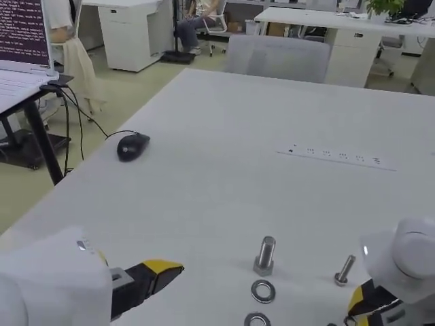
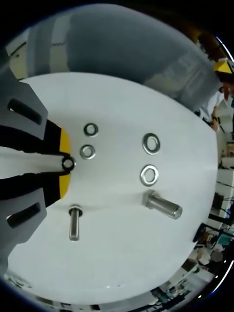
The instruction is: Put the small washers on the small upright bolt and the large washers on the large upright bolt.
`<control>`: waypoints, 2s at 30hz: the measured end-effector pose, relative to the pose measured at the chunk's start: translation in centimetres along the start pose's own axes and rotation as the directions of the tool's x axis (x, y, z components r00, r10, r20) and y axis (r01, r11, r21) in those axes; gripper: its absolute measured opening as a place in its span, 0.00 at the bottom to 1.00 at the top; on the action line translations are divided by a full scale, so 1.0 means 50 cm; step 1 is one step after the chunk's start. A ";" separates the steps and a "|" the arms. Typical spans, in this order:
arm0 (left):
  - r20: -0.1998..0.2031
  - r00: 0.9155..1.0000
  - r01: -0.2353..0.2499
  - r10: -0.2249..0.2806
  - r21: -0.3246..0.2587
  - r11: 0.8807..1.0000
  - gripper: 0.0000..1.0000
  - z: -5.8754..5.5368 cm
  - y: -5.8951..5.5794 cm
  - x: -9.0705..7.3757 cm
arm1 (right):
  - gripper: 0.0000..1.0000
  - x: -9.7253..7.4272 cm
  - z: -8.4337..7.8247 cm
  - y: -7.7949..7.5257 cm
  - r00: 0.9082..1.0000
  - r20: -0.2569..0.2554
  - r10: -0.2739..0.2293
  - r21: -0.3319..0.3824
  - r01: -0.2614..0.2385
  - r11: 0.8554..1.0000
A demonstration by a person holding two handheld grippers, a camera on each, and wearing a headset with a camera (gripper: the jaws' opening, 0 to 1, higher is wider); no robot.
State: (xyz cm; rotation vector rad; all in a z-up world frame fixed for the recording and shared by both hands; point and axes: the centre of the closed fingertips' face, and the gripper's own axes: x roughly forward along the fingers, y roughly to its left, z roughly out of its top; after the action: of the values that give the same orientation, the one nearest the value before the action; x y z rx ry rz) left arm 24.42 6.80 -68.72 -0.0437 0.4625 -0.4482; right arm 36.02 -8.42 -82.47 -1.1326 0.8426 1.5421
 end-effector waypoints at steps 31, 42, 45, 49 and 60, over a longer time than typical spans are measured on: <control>-0.002 1.000 0.010 -0.010 0.000 1.000 0.60 0.000 -0.005 0.011 | 0.12 -0.083 -0.009 -0.046 0.998 -0.026 -0.048 0.033 0.049 0.998; -0.001 1.000 0.005 -0.005 -0.001 1.000 0.61 0.000 -0.001 0.009 | 0.12 -0.114 0.010 -0.080 0.996 -0.019 -0.087 0.027 0.088 0.996; 0.001 1.000 0.004 -0.004 -0.001 1.000 0.61 0.001 -0.001 0.008 | 0.12 -0.119 0.016 -0.087 0.995 -0.019 -0.093 0.018 0.094 0.995; 0.001 1.000 0.006 -0.006 -0.002 1.000 0.61 0.001 -0.003 0.009 | 0.12 -0.129 0.025 -0.100 0.994 -0.014 -0.107 0.014 0.107 0.994; 0.000 1.000 0.001 -0.001 -0.010 1.000 0.61 -0.001 0.000 0.008 | 0.12 -0.131 0.044 -0.118 0.992 -0.013 -0.122 -0.002 0.122 0.992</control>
State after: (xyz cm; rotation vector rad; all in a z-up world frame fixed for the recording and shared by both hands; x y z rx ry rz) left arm 24.69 6.62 -68.95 -0.0540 0.4646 -0.4472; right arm 41.57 -6.95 -75.42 -1.1744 0.7670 1.4356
